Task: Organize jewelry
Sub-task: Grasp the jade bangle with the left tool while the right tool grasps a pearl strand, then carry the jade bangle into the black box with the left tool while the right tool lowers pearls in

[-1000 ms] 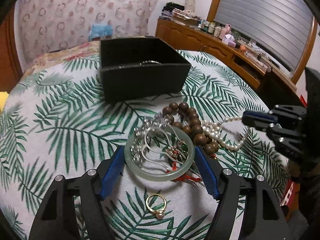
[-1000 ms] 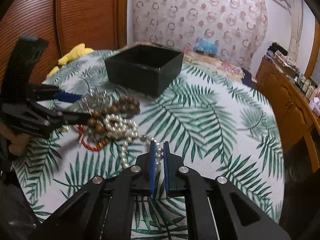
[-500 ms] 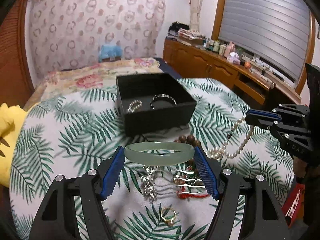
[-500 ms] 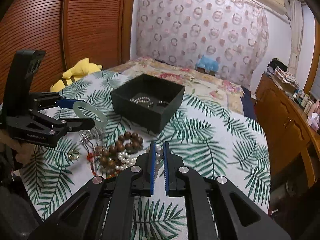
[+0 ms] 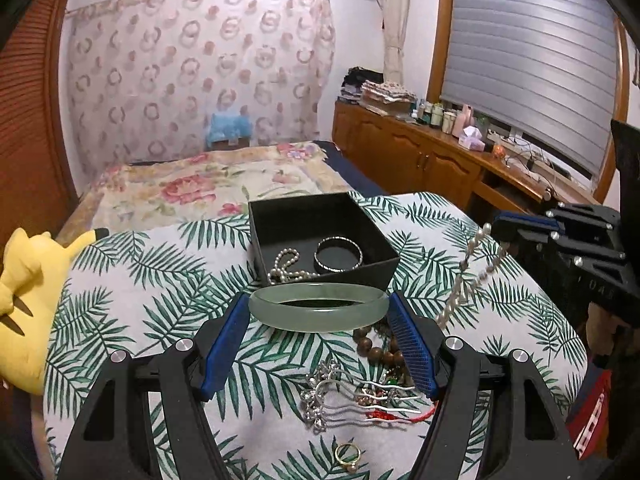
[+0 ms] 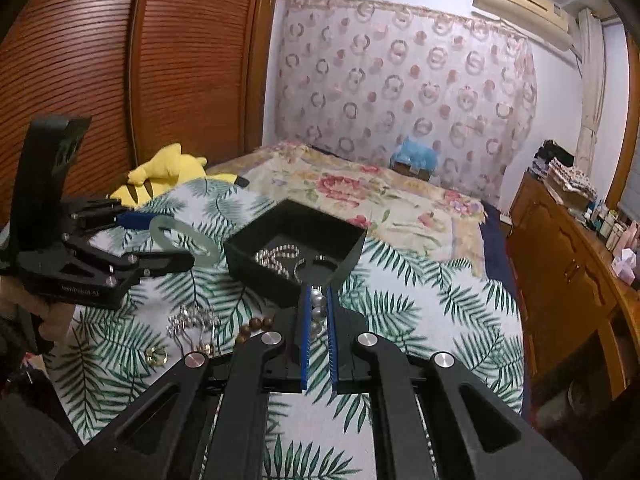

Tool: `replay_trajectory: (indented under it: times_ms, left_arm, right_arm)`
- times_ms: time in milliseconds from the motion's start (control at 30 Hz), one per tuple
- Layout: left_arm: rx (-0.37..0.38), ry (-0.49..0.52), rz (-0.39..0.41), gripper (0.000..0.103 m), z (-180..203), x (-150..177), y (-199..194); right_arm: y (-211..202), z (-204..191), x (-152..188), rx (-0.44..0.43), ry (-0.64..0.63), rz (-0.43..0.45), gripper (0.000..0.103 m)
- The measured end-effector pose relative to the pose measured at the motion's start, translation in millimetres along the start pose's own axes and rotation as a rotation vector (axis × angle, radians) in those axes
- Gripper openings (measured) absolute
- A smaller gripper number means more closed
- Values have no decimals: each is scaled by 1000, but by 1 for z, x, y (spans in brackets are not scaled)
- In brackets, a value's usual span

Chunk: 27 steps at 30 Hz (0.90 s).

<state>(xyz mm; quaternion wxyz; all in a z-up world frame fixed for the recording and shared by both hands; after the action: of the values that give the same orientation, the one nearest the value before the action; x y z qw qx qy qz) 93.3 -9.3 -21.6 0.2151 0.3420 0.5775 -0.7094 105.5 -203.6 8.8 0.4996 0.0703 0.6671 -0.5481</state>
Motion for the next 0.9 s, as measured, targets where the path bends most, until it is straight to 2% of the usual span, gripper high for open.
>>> replay_trajectory:
  times_ms: [400, 900]
  left_arm:
    - [-8, 6, 39, 68, -1, -11, -11]
    - [-10, 5, 62, 68, -12, -33, -5]
  right_arm:
    - [-26, 5, -41, 22, -22, 90, 8]
    - [-43, 17, -113, 57, -67, 179, 8]
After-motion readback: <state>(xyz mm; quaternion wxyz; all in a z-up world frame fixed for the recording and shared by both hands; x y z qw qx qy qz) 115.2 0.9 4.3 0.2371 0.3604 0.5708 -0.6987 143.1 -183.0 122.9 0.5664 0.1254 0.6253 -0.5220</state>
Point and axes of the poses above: each gripper's, at about its wrist camera, not at the fingertips, and y roughly the way its jaws point, z to its right, x to its underside, the point moved 1 cm from there along y, roughly the way its jaws point, and after that the axes turned 7 degrees about -z, right-handed, at the moved point
